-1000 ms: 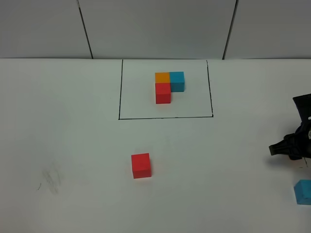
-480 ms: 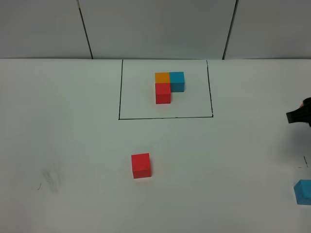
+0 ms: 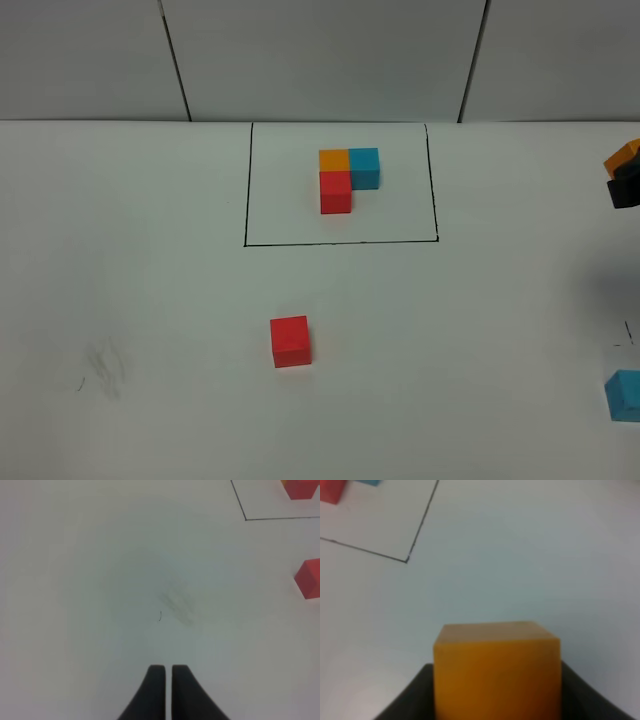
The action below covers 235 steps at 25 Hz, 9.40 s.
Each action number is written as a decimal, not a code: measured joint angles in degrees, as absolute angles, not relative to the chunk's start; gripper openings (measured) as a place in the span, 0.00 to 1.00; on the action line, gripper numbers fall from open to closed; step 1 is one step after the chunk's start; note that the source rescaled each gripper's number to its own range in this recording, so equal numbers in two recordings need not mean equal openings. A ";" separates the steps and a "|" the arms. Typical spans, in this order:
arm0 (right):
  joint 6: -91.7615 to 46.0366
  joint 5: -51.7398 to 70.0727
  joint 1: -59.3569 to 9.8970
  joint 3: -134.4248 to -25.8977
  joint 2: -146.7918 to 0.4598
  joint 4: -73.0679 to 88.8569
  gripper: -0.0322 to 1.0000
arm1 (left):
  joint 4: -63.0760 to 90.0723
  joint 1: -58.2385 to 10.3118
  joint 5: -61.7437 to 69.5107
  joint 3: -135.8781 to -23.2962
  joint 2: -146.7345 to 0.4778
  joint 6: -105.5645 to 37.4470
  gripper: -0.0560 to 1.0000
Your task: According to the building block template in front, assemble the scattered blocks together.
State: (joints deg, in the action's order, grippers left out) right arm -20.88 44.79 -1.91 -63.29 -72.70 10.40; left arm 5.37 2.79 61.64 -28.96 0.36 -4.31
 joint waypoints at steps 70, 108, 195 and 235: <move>-59.86 46.73 -32.72 -98.00 -110.89 21.55 0.54 | 5.37 2.79 61.64 -28.96 0.36 -4.32 0.06; -59.05 51.83 -37.28 -99.41 -122.22 19.34 0.54 | 5.37 2.79 61.64 -28.96 0.36 -4.22 0.06; -119.48 46.56 -41.61 -99.41 -126.01 -8.10 0.54 | 5.37 2.79 61.64 -28.96 0.36 -4.29 0.06; -119.48 49.15 -45.85 -99.41 -128.32 -7.93 0.54 | 5.37 2.79 61.64 -28.96 0.36 -4.24 0.06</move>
